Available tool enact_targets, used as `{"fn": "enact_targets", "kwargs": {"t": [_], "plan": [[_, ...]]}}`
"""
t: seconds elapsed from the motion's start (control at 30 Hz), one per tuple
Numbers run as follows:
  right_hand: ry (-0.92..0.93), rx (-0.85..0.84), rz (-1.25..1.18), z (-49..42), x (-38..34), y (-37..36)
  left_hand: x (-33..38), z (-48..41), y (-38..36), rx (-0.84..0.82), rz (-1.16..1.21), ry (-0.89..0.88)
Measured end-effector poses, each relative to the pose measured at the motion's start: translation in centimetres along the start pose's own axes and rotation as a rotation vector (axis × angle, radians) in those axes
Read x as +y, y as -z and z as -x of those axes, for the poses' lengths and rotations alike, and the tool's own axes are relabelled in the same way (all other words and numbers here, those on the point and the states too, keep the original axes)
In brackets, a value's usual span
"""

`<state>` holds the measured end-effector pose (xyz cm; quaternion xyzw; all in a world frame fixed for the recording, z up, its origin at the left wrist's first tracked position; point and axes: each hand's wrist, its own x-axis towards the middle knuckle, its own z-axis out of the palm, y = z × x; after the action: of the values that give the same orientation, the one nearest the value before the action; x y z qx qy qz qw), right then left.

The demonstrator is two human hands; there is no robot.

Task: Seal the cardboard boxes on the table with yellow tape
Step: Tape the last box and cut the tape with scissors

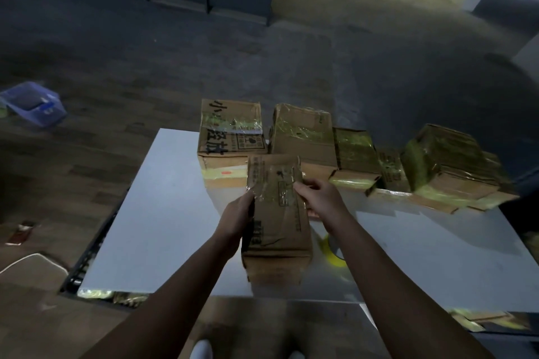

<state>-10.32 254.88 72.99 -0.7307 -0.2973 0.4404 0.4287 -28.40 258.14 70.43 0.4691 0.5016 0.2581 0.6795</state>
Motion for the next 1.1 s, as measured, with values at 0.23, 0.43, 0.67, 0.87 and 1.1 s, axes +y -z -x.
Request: {"fn": "enact_targets", "kwargs": {"t": [0.23,0.43,0.67,0.87,1.1], "plan": [[0.164,0.050,0.132,-0.1,-0.3,-0.3,-1.3,0.1,-0.3,0.099,0.010,0.091],[0.161,-0.052,0.674,-1.3,3.7,-1.8,-2.1,-1.4,1.4,0.231,-0.282,0.171],[-0.102,-0.032,0.736,-1.3,5.7,-0.6,-2.4,-1.5,2.4,0.118,-0.186,0.246],[-0.111,-0.016,0.578,-2.4,7.2,0.2,-2.9,-2.4,2.5,0.227,-0.210,0.235],[-0.071,0.020,0.549,-2.3,7.3,0.2,-3.8,-2.9,2.7,0.085,-0.427,0.152]]}}
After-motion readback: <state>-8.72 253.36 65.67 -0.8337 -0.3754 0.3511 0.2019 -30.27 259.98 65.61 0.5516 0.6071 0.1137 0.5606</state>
